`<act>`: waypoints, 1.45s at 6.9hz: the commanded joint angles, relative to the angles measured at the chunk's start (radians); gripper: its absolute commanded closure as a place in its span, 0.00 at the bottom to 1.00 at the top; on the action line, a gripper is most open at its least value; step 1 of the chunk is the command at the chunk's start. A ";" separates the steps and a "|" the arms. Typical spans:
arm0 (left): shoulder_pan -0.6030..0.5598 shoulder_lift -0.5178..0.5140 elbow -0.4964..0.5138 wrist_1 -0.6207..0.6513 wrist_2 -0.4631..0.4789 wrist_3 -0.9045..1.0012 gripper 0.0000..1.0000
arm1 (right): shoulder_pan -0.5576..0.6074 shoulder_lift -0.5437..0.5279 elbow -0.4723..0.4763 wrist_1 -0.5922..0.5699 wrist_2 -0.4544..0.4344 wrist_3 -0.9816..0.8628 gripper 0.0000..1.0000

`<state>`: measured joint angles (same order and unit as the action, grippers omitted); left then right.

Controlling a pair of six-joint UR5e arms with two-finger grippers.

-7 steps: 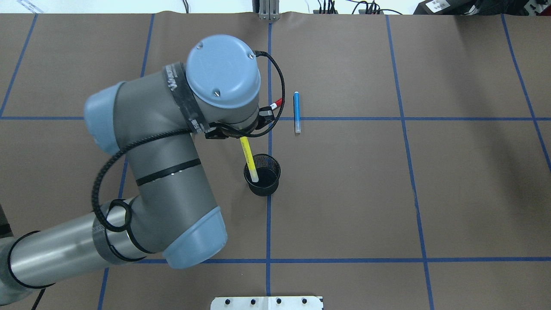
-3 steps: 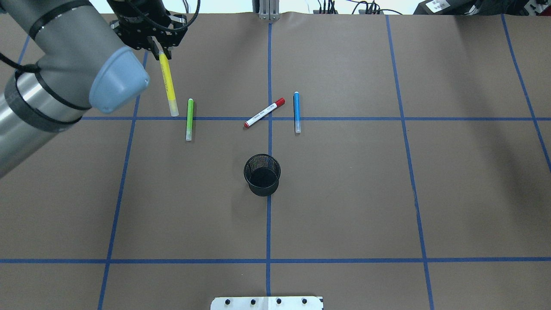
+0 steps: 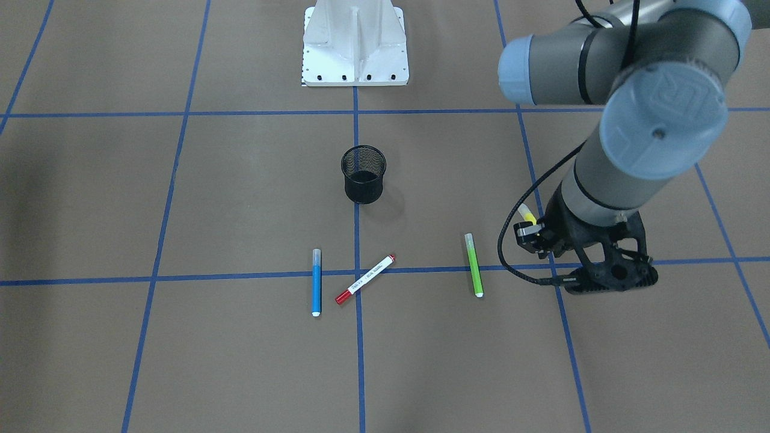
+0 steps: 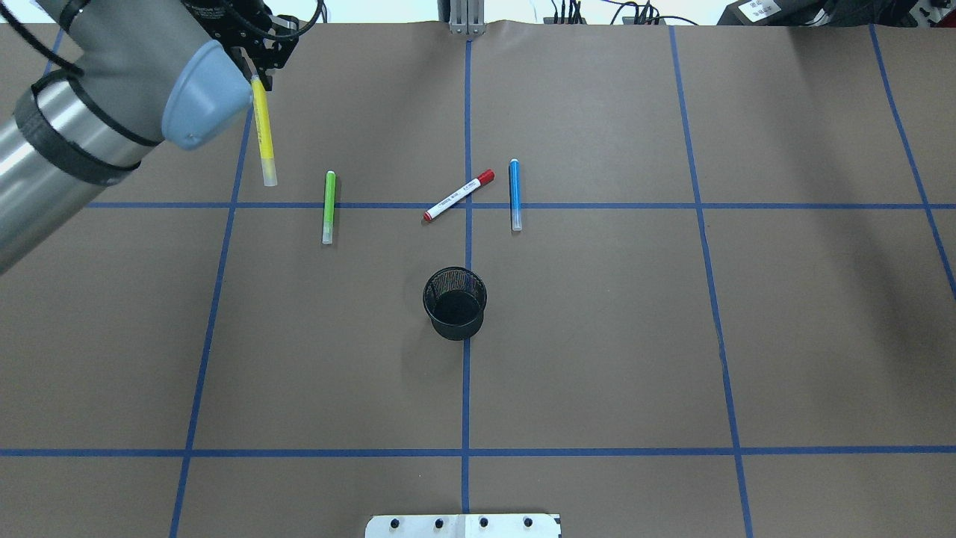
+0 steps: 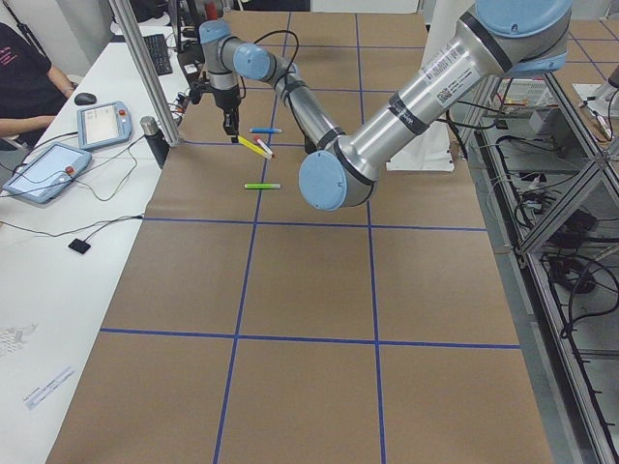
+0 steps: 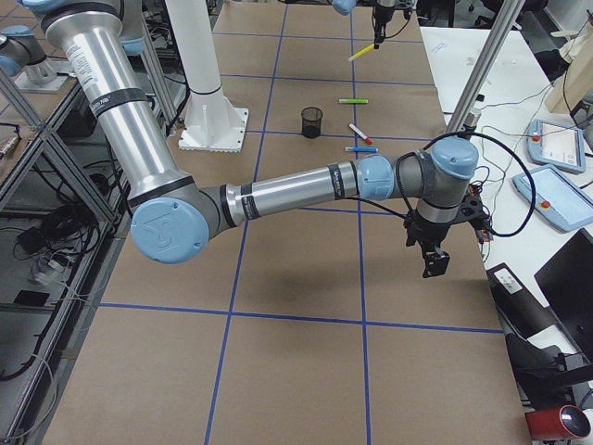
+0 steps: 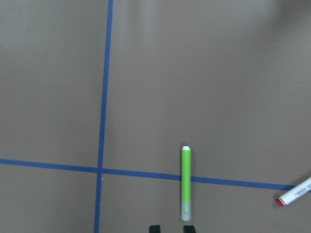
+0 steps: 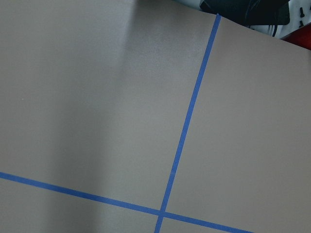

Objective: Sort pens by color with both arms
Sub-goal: 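Lay the yellow marker beside the green marker with the left gripper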

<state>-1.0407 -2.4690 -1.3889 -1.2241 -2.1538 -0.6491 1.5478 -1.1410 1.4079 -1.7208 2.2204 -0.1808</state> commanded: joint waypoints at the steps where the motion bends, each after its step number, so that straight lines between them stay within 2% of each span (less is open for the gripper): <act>1: -0.002 -0.065 0.238 -0.087 -0.006 0.087 0.82 | 0.000 -0.005 0.005 0.001 0.004 0.000 0.01; 3: 0.016 -0.093 0.333 -0.101 -0.006 0.100 0.82 | 0.000 -0.016 0.013 0.003 0.021 0.000 0.01; 6: 0.114 -0.084 0.401 -0.130 -0.003 0.056 0.82 | 0.000 -0.045 0.049 0.004 0.042 -0.002 0.01; 9: 0.142 -0.082 0.432 -0.150 -0.003 0.054 0.78 | 0.000 -0.049 0.051 0.004 0.051 0.000 0.01; 10: 0.142 -0.082 0.429 -0.152 -0.003 0.055 0.50 | 0.000 -0.049 0.049 0.006 0.051 0.001 0.01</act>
<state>-0.9025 -2.5511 -0.9610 -1.3727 -2.1568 -0.5953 1.5478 -1.1898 1.4582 -1.7161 2.2707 -0.1807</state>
